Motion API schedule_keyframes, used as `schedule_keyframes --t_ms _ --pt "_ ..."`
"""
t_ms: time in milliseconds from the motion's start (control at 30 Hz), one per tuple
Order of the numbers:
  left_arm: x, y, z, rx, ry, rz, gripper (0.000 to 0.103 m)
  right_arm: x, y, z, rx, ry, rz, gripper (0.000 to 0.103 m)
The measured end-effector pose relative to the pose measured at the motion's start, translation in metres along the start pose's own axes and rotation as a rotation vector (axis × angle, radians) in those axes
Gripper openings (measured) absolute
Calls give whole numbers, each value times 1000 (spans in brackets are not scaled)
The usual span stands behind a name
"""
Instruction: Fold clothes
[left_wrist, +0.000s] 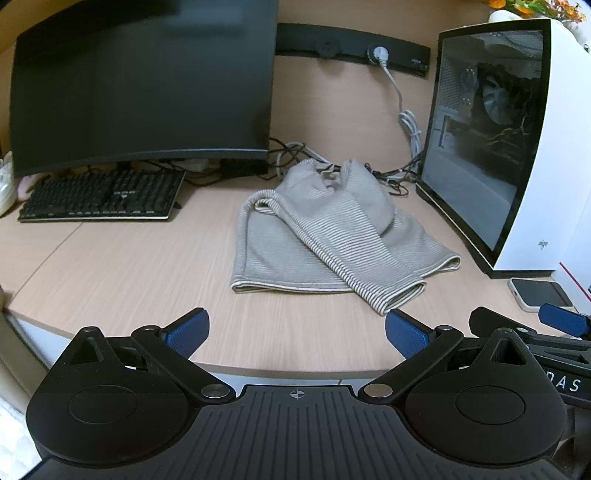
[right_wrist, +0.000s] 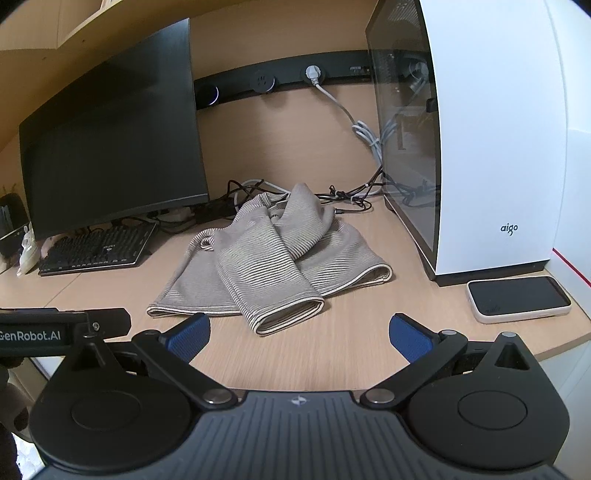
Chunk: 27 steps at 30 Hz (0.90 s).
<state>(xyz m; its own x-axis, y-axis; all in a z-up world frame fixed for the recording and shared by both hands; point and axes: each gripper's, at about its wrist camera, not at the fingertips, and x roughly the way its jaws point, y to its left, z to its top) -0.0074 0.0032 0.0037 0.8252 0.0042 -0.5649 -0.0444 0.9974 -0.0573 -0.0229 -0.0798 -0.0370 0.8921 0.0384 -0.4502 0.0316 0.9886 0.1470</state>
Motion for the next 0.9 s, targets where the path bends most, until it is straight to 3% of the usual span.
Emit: schedule_keyframes --t_ms 900 --pt "3 2 -1 -3 12 -3 103 2 1 0 2 13 -8 103"
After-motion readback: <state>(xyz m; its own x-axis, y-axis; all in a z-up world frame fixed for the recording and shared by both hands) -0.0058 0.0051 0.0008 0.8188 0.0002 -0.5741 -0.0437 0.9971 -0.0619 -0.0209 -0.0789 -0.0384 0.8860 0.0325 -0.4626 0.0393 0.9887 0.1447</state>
